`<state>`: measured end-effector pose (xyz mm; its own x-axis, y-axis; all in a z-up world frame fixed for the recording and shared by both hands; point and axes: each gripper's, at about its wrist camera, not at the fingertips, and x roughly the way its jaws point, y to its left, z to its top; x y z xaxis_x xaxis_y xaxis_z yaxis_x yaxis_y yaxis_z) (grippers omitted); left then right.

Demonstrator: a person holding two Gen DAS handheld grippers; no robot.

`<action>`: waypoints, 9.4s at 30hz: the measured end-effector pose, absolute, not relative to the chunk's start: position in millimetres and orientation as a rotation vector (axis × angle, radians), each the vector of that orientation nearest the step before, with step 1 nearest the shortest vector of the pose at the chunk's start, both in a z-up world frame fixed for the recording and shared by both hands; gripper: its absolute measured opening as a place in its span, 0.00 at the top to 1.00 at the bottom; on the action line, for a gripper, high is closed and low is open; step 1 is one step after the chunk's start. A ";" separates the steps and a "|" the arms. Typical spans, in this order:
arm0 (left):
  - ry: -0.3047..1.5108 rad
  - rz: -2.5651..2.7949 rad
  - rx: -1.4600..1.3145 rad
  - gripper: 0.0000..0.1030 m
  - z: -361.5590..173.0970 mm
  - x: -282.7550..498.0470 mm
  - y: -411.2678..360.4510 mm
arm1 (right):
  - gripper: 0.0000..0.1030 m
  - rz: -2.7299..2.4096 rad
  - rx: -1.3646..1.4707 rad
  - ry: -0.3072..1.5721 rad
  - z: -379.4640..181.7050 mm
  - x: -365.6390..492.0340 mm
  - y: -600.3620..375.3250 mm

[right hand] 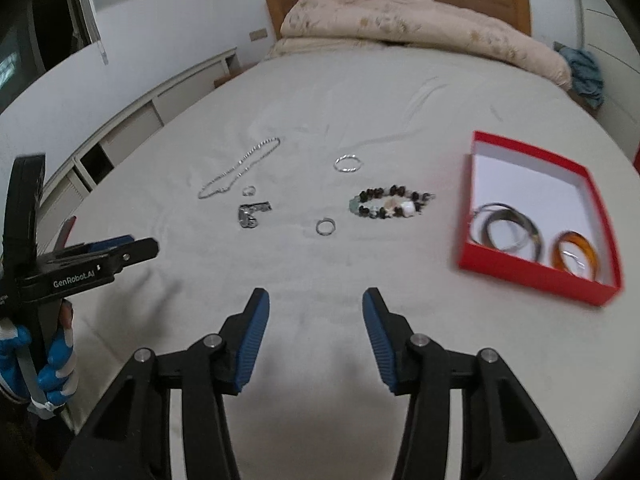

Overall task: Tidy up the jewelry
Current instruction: 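Grasp the silver ring with the right tool while the left tool grasps the silver watch, then carry the ring and watch into the red box and lower them, then open both tools and lift them away from the red box, then move both tools back over the remaining jewelry on the bed, then grasp the beaded bracelet with the right tool while the left tool grasps the silver ring, then carry the beaded bracelet and silver ring into the red box and release them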

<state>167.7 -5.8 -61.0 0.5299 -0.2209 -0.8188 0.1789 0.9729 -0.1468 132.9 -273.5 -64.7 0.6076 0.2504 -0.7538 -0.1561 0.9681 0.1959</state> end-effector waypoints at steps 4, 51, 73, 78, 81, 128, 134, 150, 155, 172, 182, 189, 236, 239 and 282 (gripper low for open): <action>0.987 -0.271 -0.040 0.45 -77.1 196.9 -24.1 | 0.56 0.264 0.109 0.903 -85.4 165.9 -270.2; 0.897 -0.295 0.100 0.72 -49.5 189.1 -49.0 | 0.82 0.318 0.058 0.836 -63.7 180.1 -255.8; 0.785 -0.405 0.169 0.72 23.9 137.6 -121.0 | 0.82 0.184 0.098 0.732 3.1 100.9 -331.3; 0.768 -0.474 0.186 0.72 30.2 151.5 -170.2 | 0.82 0.123 0.109 0.724 4.7 102.1 -376.0; 0.759 -0.517 0.189 0.72 32.6 164.5 -201.8 | 0.82 0.081 0.113 0.722 3.1 109.7 -405.4; 0.899 -0.616 0.301 0.62 -82.8 221.3 -336.5 | 0.66 -0.082 0.110 0.865 -103.3 169.4 -503.4; 0.877 -0.612 0.296 0.60 -63.2 212.4 -327.7 | 0.66 -0.093 0.126 0.850 -85.6 154.0 -503.9; 0.832 -0.538 0.236 0.53 -3.7 161.9 -247.9 | 0.66 -0.116 0.123 0.818 -18.3 98.9 -458.6; 0.822 -0.473 0.230 0.53 13.1 136.5 -198.7 | 0.66 -0.119 0.133 0.816 -2.1 76.2 -429.5; 0.791 -0.249 0.135 0.53 47.6 59.1 -53.2 | 0.65 -0.109 -0.030 0.765 51.5 5.6 -312.1; 0.784 -0.167 0.095 0.47 50.9 39.3 -4.8 | 0.65 -0.056 -0.108 0.748 61.6 -10.1 -272.6; 0.802 -0.150 0.082 0.43 45.8 39.3 7.9 | 0.65 -0.034 -0.119 0.750 63.4 -8.5 -264.6; 1.005 -0.236 -0.015 0.51 -103.2 253.3 -32.2 | 0.48 0.071 0.194 0.994 -123.8 217.1 -291.2; 0.996 -0.248 -0.001 0.54 -109.7 264.9 -37.9 | 0.48 0.063 0.185 0.980 -130.4 232.8 -293.0; 0.874 -0.363 -0.005 0.81 -44.1 250.5 -62.4 | 0.90 0.190 0.271 0.690 -29.5 224.1 -308.4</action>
<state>250.5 -62.4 -44.1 0.5847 -0.3127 -0.7486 0.3090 0.9390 -0.1509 224.1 -308.4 -29.5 0.7563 0.2613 -0.5998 -0.0832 0.9478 0.3080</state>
